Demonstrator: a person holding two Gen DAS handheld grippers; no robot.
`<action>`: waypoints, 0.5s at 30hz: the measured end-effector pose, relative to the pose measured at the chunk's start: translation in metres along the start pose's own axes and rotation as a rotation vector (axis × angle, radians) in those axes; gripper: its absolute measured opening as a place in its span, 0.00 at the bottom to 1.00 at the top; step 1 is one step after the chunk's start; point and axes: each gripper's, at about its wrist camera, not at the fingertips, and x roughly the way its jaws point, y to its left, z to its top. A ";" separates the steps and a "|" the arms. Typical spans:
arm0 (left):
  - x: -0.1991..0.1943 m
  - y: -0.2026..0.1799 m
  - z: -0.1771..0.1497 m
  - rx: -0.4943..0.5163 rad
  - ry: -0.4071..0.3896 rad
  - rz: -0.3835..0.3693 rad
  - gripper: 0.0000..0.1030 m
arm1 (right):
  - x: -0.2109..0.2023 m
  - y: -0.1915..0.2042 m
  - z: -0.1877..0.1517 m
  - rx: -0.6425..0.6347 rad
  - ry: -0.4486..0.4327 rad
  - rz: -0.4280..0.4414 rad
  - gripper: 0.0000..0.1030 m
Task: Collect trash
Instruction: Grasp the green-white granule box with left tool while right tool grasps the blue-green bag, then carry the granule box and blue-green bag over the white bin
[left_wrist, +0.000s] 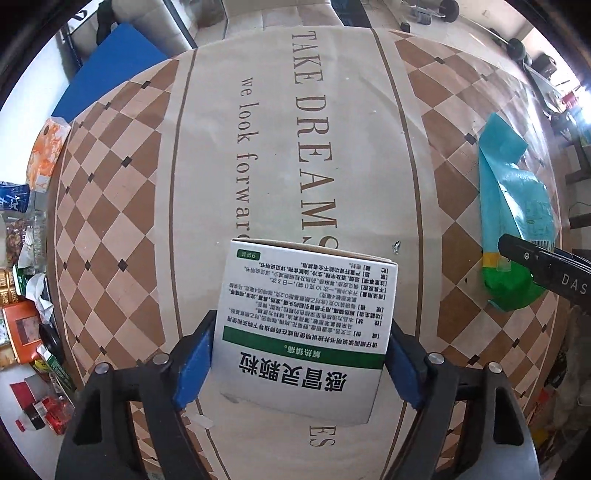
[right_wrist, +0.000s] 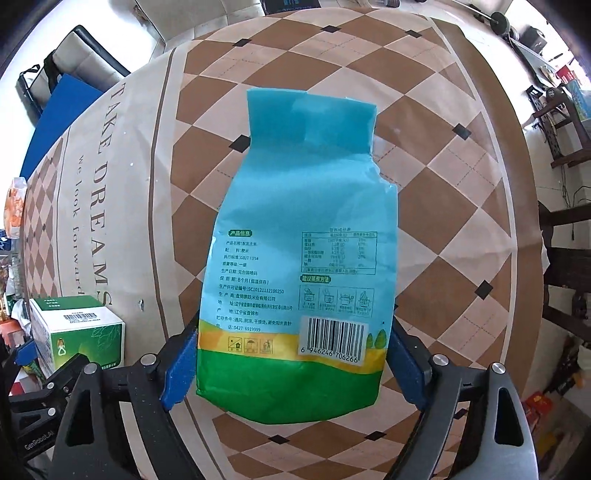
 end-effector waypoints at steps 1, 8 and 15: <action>-0.004 0.000 -0.005 -0.012 -0.012 0.005 0.78 | -0.002 0.001 -0.001 -0.004 -0.009 0.001 0.81; -0.021 0.004 -0.053 -0.093 -0.059 -0.009 0.76 | -0.022 0.001 -0.027 -0.058 -0.046 0.021 0.73; -0.034 0.008 -0.083 -0.155 -0.110 -0.044 0.76 | -0.046 0.009 -0.063 -0.107 -0.068 0.054 0.72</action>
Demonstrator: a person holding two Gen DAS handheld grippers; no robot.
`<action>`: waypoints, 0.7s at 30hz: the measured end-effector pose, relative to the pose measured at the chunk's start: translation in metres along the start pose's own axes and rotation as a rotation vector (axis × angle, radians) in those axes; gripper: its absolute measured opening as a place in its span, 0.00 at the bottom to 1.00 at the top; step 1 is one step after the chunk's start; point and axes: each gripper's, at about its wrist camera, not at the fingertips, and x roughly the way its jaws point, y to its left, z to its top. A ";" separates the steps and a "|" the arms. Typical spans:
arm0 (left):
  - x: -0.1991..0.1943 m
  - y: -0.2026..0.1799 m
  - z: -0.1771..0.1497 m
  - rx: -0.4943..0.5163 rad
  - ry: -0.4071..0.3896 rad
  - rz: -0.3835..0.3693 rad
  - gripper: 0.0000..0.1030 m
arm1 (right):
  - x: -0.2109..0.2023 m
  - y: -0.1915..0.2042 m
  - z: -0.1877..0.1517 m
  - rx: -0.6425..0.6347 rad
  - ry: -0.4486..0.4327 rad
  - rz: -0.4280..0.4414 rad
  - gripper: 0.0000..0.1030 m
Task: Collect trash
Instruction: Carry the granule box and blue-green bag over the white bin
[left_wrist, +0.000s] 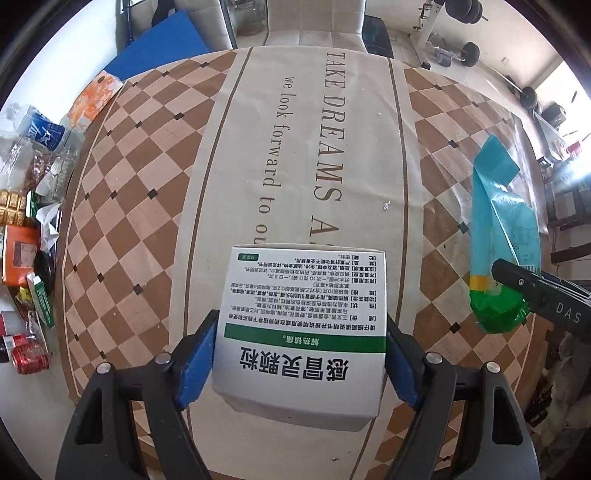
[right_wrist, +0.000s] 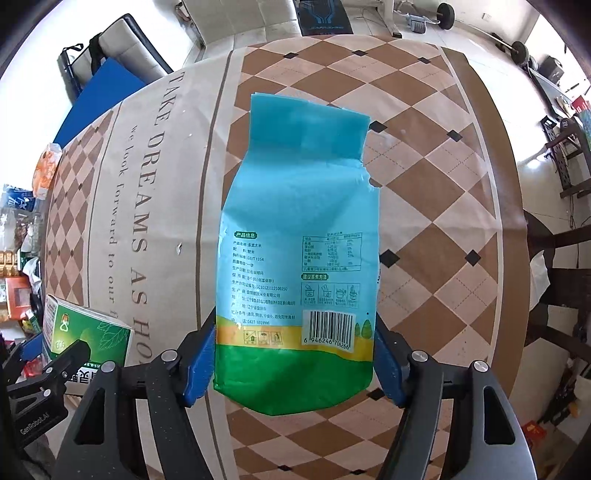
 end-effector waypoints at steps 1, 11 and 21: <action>-0.004 0.001 -0.007 -0.008 -0.010 -0.005 0.76 | -0.005 0.002 -0.006 -0.008 -0.004 0.006 0.72; -0.062 0.022 -0.117 -0.100 -0.138 -0.055 0.76 | -0.071 0.008 -0.116 -0.092 -0.065 0.064 0.71; -0.080 0.057 -0.280 -0.204 -0.171 -0.098 0.76 | -0.111 0.027 -0.293 -0.181 -0.093 0.108 0.70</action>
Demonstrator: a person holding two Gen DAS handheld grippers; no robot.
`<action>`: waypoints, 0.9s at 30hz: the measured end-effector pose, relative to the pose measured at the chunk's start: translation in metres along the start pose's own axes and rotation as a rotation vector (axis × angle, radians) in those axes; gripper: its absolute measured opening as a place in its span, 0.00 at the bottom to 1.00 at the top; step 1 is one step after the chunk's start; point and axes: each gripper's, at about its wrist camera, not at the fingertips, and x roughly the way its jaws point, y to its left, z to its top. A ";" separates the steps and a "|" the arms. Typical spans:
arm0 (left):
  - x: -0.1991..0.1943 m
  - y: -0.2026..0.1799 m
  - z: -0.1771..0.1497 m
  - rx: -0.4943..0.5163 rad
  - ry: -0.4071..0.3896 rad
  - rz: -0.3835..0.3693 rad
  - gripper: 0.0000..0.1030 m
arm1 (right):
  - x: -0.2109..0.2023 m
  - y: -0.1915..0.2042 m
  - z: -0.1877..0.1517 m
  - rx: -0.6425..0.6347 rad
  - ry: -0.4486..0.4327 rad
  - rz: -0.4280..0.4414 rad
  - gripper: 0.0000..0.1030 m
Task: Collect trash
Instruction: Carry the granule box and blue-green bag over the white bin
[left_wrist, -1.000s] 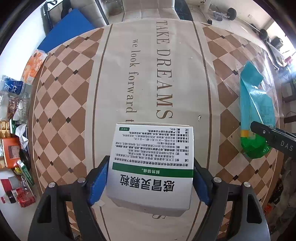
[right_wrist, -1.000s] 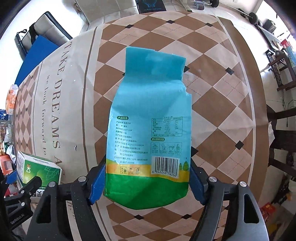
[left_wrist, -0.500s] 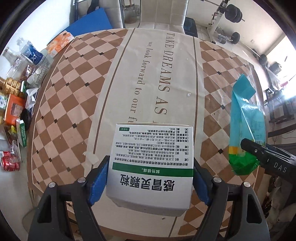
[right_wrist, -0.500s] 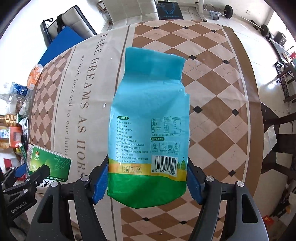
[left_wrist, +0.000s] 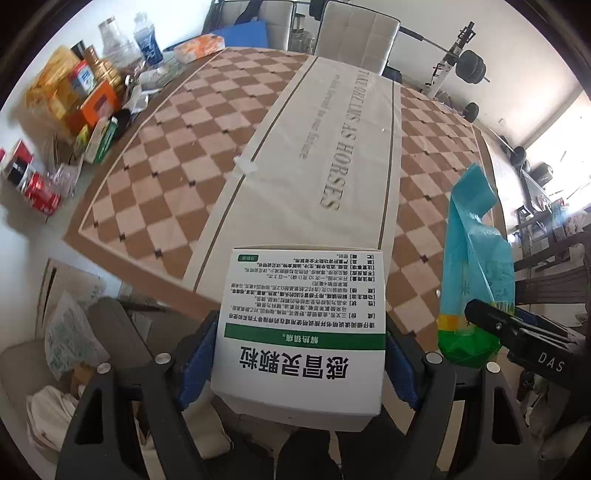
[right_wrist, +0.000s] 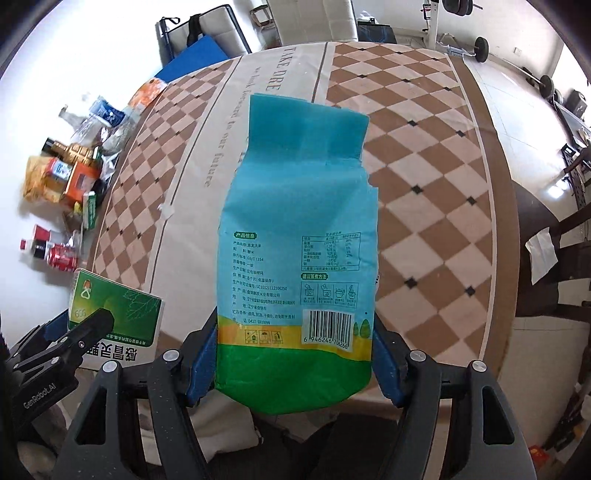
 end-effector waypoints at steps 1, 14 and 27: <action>0.001 0.007 -0.016 -0.021 0.010 -0.005 0.76 | 0.000 0.004 -0.016 -0.008 0.010 0.007 0.70; 0.092 0.083 -0.150 -0.285 0.218 -0.027 0.76 | 0.098 0.031 -0.192 -0.176 0.323 -0.012 0.70; 0.349 0.127 -0.200 -0.412 0.404 -0.087 0.76 | 0.367 -0.008 -0.259 -0.245 0.469 -0.078 0.70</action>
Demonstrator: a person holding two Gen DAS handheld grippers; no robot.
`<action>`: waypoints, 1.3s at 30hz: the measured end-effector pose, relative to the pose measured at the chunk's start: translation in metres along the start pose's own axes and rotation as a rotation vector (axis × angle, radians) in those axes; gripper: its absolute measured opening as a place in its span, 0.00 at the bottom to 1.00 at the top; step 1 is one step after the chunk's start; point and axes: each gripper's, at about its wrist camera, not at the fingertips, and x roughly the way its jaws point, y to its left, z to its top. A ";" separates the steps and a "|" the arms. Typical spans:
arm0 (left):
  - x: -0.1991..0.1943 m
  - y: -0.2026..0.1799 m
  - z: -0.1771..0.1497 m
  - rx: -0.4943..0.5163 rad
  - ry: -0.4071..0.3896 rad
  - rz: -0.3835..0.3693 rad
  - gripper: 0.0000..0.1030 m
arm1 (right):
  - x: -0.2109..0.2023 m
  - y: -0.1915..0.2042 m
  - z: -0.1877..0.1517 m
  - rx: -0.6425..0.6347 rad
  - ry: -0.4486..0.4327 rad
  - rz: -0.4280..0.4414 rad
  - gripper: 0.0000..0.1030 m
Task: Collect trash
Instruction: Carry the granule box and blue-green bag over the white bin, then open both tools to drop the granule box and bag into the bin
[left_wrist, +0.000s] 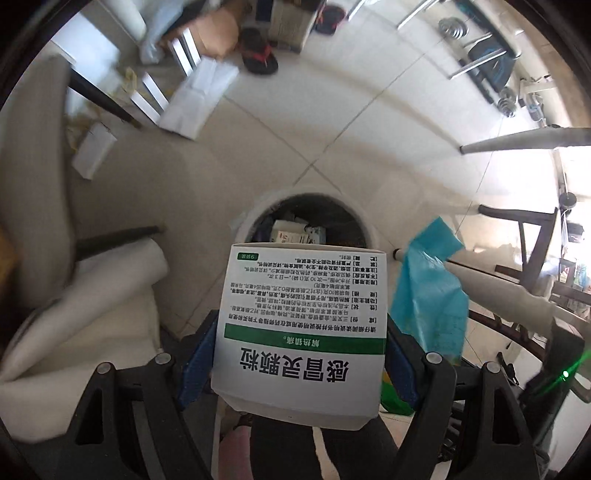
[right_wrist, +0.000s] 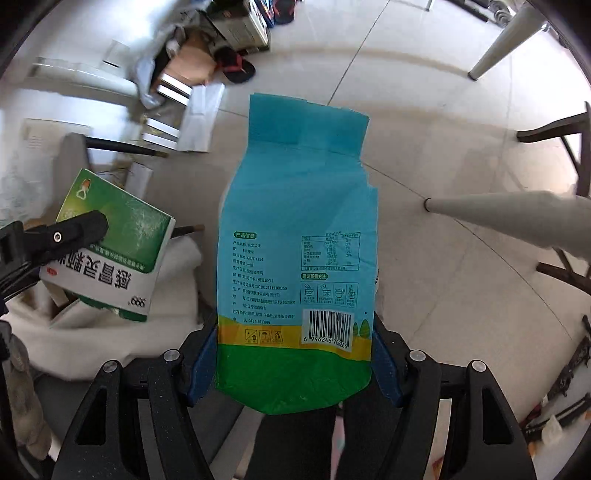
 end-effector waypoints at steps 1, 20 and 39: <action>0.019 0.003 0.004 -0.002 0.016 -0.007 0.76 | 0.019 -0.003 0.006 0.001 0.007 0.001 0.70; 0.107 0.021 0.013 -0.004 0.091 0.032 1.00 | 0.167 -0.014 0.061 -0.066 0.106 -0.013 1.00; -0.032 -0.019 -0.085 0.074 0.024 0.182 1.00 | 0.015 -0.013 0.002 -0.057 0.049 -0.045 1.00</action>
